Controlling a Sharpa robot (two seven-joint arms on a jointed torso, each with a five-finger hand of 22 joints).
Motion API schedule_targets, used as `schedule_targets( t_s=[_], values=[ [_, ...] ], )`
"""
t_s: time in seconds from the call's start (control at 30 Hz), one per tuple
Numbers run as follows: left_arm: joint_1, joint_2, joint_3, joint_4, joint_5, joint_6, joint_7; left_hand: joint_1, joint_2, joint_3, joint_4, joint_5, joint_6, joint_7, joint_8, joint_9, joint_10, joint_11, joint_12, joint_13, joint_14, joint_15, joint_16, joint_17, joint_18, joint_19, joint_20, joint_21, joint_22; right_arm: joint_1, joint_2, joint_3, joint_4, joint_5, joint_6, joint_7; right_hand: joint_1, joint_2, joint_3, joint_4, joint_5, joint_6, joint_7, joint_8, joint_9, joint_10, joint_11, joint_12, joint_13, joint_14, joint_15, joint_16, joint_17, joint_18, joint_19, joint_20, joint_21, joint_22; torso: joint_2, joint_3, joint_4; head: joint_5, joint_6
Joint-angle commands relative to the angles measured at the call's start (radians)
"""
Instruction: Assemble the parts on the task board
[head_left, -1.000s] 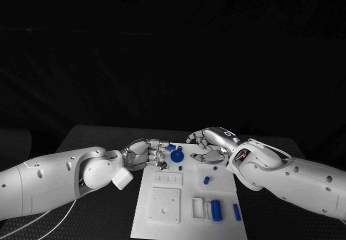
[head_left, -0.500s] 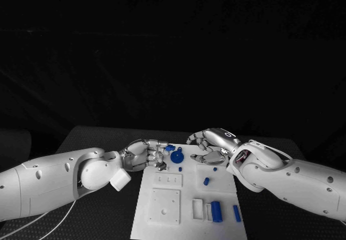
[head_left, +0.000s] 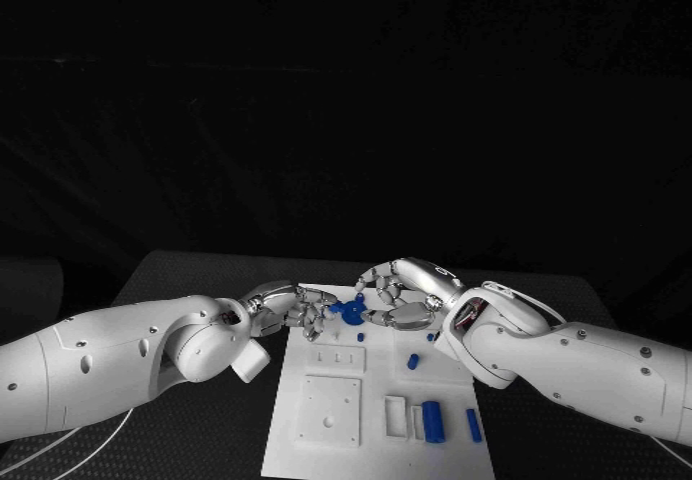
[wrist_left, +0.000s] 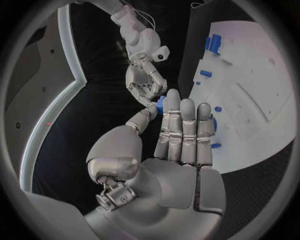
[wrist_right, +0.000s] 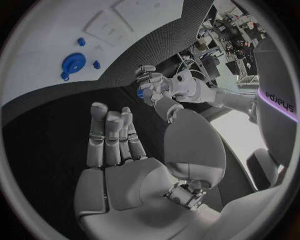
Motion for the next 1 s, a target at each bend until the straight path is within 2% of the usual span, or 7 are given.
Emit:
schedule_targets(
  t_s=[0.03, 0.1, 0.27, 0.37, 0.47, 0.63, 1.0],
  values=[
    [0.000, 0.003, 0.001, 0.011, -0.125, -0.161, -0.014, 0.013, 0.000, 0.007, -0.010, 0.022, 0.009, -0.004, 0.002, 0.006, 0.000, -0.009, 0.006, 0.002, 0.001, -0.010, 0.006, 0.001, -0.001, 0.008, -0.078, 0.005, 0.022, -0.001, 0.002, 0.000, -0.006, 0.068, 0.027, -0.007, -0.001, 0.008, -0.004, 0.004, -0.004, 0.005, 0.007, 0.005, 0.001, -0.002, -0.008, 0.005, -0.002, 0.001, -0.008, 0.004, 0.000, 0.020, 0.006, -0.003, 0.000, 0.020, 0.000, -0.0001, 0.0024, -0.001, -0.001],
    [0.000, 0.003, 0.001, 0.019, -0.158, -0.188, -0.014, 0.015, -0.006, 0.007, -0.011, 0.057, 0.016, -0.007, 0.002, 0.013, 0.005, -0.012, 0.010, 0.004, 0.004, -0.013, 0.013, 0.001, -0.002, 0.010, -0.081, 0.011, 0.022, -0.001, 0.006, 0.000, -0.013, 0.056, 0.036, -0.027, -0.003, 0.008, -0.007, 0.004, -0.004, 0.006, 0.007, 0.006, 0.001, -0.002, -0.009, 0.006, -0.002, 0.001, -0.008, 0.004, 0.000, 0.020, 0.006, -0.003, 0.000, 0.020, 0.000, -0.0018, 0.0003, 0.001, 0.000],
    [0.000, 0.007, 0.000, 0.034, -0.213, -0.237, -0.005, 0.017, -0.011, 0.007, -0.012, 0.079, 0.021, -0.009, 0.001, 0.020, 0.009, -0.014, 0.012, 0.005, 0.007, -0.015, 0.018, 0.001, -0.002, 0.012, -0.084, 0.015, 0.022, -0.004, 0.040, -0.005, -0.023, 0.037, 0.012, -0.079, -0.020, 0.008, -0.033, 0.002, 0.007, 0.007, 0.006, 0.008, 0.000, -0.004, -0.010, 0.008, -0.005, 0.001, -0.009, 0.006, 0.001, 0.020, 0.005, -0.005, 0.002, 0.021, -0.001, -0.0023, -0.0015, 0.003, 0.001],
    [0.000, 0.010, 0.000, 0.035, -0.230, -0.237, 0.000, 0.017, -0.012, 0.007, -0.011, 0.081, 0.022, -0.009, 0.000, 0.021, 0.010, -0.014, 0.012, 0.005, 0.007, -0.016, 0.018, 0.000, -0.002, 0.012, -0.084, 0.016, 0.022, -0.007, 0.058, -0.006, -0.027, 0.066, -0.001, -0.106, -0.028, 0.009, -0.045, 0.003, 0.006, 0.010, 0.005, 0.010, 0.000, -0.004, -0.011, 0.010, -0.006, 0.001, -0.010, 0.007, 0.001, 0.020, 0.005, -0.005, 0.003, 0.020, 0.000, -0.0015, 0.0000, 0.003, 0.004],
    [0.000, 0.012, 0.000, 0.036, -0.231, -0.239, 0.008, 0.017, -0.012, 0.007, -0.011, 0.082, 0.022, -0.009, 0.000, 0.021, 0.010, -0.014, 0.012, 0.005, 0.007, -0.016, 0.018, 0.000, -0.002, 0.013, -0.084, 0.016, 0.022, -0.007, 0.072, -0.006, -0.035, 0.101, 0.013, -0.117, -0.027, 0.015, -0.046, 0.003, -0.010, 0.014, 0.003, 0.013, 0.000, -0.002, -0.012, 0.012, -0.008, 0.002, -0.012, 0.009, 0.001, 0.020, 0.006, -0.007, 0.004, 0.020, 0.001, -0.0005, 0.0010, 0.002, 0.006],
    [0.000, 0.012, 0.000, 0.041, -0.236, -0.237, 0.018, 0.018, -0.012, 0.007, -0.011, 0.083, 0.022, -0.009, 0.000, 0.021, 0.010, -0.014, 0.012, 0.005, 0.007, -0.016, 0.018, 0.000, -0.002, 0.013, -0.085, 0.017, 0.022, -0.008, 0.090, -0.008, -0.046, 0.132, 0.039, -0.115, -0.031, 0.023, -0.048, 0.006, -0.017, 0.019, 0.001, 0.016, 0.001, 0.000, -0.014, 0.015, -0.010, 0.004, -0.013, 0.010, 0.001, 0.020, 0.008, -0.008, 0.004, 0.019, 0.000, -0.0015, 0.0015, 0.000, 0.007],
    [0.000, 0.013, 0.000, 0.049, -0.238, -0.228, 0.019, 0.018, -0.012, 0.007, -0.011, 0.084, 0.022, -0.009, -0.001, 0.022, 0.009, -0.014, 0.012, 0.005, 0.007, -0.017, 0.019, 0.000, -0.002, 0.013, -0.085, 0.017, 0.022, -0.010, 0.096, -0.011, -0.056, 0.132, 0.037, -0.108, -0.024, 0.042, -0.041, 0.001, -0.027, 0.026, -0.002, 0.020, 0.000, 0.003, -0.018, 0.017, -0.013, 0.006, -0.016, 0.011, 0.001, 0.020, 0.009, -0.011, 0.005, 0.019, 0.001, -0.0011, -0.0005, 0.001, 0.006]
  ],
)
